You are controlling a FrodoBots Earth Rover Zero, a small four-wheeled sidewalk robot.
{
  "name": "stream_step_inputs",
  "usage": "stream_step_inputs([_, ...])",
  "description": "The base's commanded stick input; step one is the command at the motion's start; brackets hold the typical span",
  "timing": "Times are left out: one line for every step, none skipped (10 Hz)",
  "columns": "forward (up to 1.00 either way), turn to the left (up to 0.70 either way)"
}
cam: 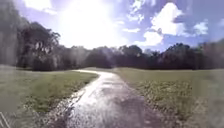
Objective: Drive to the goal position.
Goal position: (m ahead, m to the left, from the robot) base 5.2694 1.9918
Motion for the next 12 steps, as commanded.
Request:
stream_step_inputs([0.70,0.00])
stream_step_inputs([0.70,0.00])
stream_step_inputs([0.70,0.00])
stream_step_inputs([0.70,0.35])
stream_step_inputs([0.70,0.35])
stream_step_inputs([0.70,0.35])
stream_step_inputs([0.70,0.28])
stream_step_inputs([0.70,0.05])
stream_step_inputs([0.70,0.00])
stream_step_inputs([0.70,0.00])
stream_step_inputs([0.70,0.00])
stream_step_inputs([0.70,0.00])
